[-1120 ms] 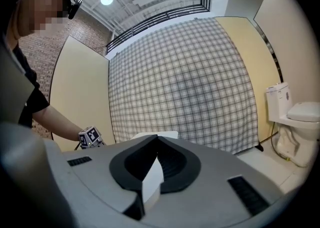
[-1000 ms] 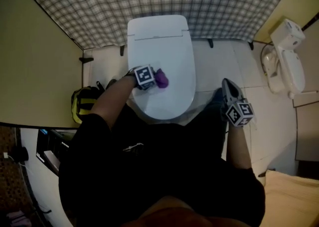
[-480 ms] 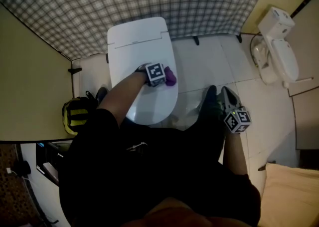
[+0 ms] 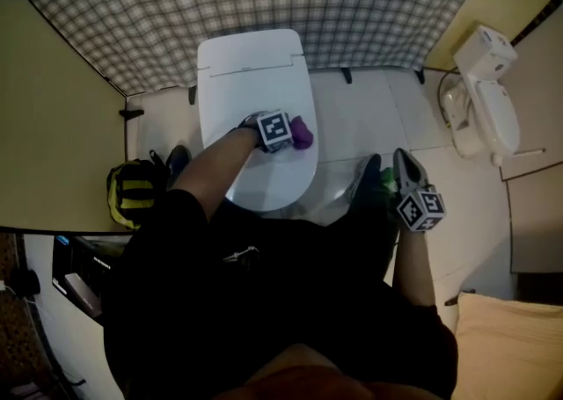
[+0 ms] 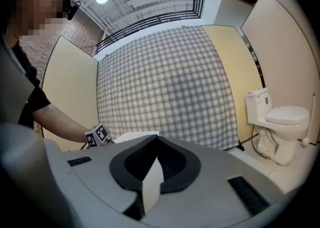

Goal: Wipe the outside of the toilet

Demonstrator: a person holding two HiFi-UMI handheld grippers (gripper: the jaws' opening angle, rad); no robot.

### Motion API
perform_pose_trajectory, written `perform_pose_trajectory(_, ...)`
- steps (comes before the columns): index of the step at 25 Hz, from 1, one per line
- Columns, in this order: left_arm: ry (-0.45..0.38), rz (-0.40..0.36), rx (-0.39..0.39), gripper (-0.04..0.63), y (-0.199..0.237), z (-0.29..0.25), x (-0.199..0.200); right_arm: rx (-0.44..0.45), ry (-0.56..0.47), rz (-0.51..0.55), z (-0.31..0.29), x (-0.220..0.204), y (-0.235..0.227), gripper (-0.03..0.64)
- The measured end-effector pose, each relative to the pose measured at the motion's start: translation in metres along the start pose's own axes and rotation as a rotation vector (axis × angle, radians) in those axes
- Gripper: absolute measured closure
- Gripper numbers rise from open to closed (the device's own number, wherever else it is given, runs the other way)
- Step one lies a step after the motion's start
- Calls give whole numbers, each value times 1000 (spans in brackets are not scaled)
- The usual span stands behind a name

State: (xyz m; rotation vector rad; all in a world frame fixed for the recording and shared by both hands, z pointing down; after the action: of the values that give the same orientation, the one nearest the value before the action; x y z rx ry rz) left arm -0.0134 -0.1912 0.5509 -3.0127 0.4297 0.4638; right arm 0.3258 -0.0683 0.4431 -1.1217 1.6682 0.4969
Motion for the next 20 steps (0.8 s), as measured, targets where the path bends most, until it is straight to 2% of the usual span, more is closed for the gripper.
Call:
perform_pose_trajectory(2, 16, 11, -2, 464, -11, 17, -37, 16, -7, 17, -4, 7, 13, 614)
perform_pose_trajectory(7, 30, 53, 34, 464, -26, 67, -160, 76, -15, 62, -29, 16, 60, 614)
perform_pose_trajectory(12, 51, 104, 47, 463, -56, 82, -258, 126, 3, 112, -46, 20, 101, 614)
perform_pose_trajectory(15, 67, 106, 47, 464, -73, 74, -279, 150, 14, 135, -57, 23, 117, 614)
perform_pose_trajectory(20, 91, 120, 39, 463, -82, 53, -279, 188, 13, 156, -72, 32, 135, 614)
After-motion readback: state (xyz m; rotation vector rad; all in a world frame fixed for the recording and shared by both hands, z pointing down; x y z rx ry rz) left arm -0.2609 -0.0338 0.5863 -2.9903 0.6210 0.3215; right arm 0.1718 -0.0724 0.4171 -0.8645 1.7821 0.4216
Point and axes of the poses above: the fingertips, and each gripper's own axes: z backward along the fingers, y to its left, x out of its top, the point moved 10 cm from there along z, backward along the fingers, and after that the axes turned 15 degrees about y, right-handed, at the moved point
